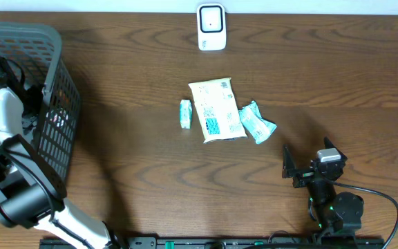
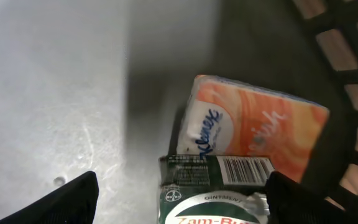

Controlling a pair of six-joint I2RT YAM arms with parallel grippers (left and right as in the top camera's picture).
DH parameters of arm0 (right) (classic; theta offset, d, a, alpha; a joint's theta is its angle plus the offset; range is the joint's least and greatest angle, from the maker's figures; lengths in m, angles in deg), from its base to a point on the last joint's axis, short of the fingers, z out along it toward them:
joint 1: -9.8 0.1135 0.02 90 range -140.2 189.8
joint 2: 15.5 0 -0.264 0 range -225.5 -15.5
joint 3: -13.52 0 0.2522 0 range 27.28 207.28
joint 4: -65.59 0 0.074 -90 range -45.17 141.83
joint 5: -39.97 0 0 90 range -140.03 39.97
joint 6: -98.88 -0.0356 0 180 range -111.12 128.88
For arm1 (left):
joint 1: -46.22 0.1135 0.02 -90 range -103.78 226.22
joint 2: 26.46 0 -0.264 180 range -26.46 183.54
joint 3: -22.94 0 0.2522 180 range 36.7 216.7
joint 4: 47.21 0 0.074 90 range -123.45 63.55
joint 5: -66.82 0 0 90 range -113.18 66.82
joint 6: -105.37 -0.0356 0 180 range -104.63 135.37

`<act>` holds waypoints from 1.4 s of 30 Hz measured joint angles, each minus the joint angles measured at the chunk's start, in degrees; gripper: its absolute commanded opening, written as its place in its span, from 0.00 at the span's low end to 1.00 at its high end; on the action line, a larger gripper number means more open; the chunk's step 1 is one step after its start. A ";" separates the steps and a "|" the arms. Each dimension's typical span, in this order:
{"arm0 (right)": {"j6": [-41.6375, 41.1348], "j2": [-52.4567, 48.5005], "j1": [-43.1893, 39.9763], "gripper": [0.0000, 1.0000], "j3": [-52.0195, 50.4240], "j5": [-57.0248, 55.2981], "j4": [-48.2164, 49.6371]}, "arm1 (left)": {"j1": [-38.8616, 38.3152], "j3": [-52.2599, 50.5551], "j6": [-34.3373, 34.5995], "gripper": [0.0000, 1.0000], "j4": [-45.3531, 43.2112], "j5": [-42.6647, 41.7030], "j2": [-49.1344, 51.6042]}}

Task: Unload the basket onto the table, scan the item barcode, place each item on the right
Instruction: 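Reach the left gripper into the basket toward the orange tissue box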

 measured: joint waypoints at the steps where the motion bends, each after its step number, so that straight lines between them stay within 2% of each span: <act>1: 0.00 0.00 0.00 0.99 -0.02 -0.02 0.00 | 0.02 0.00 0.00 0.85 -0.31 -0.33 0.63; 4: 0.00 0.00 0.00 0.99 -0.02 0.00 0.00 | 0.02 0.04 -0.02 0.84 -0.81 -0.87 1.18; 12: 0.00 0.00 0.00 0.99 0.00 0.00 0.00 | 0.11 1.36 -0.02 0.67 -1.84 -2.25 2.89; 15: 0.02 0.00 0.00 0.99 0.00 0.00 0.00 | 0.09 1.38 0.00 0.57 -1.81 -3.08 2.91; 22: 0.02 0.00 0.00 0.99 -0.02 0.00 0.00 | -0.07 1.66 -0.02 0.46 -0.33 -3.98 2.89; 34: 0.00 0.00 0.00 0.99 0.00 0.00 0.00 | 0.68 2.12 0.87 0.40 2.73 -4.48 2.89; 42: 0.02 0.00 0.00 0.99 0.00 0.00 0.00 | 7.06 2.03 3.93 0.39 7.17 -1.97 4.11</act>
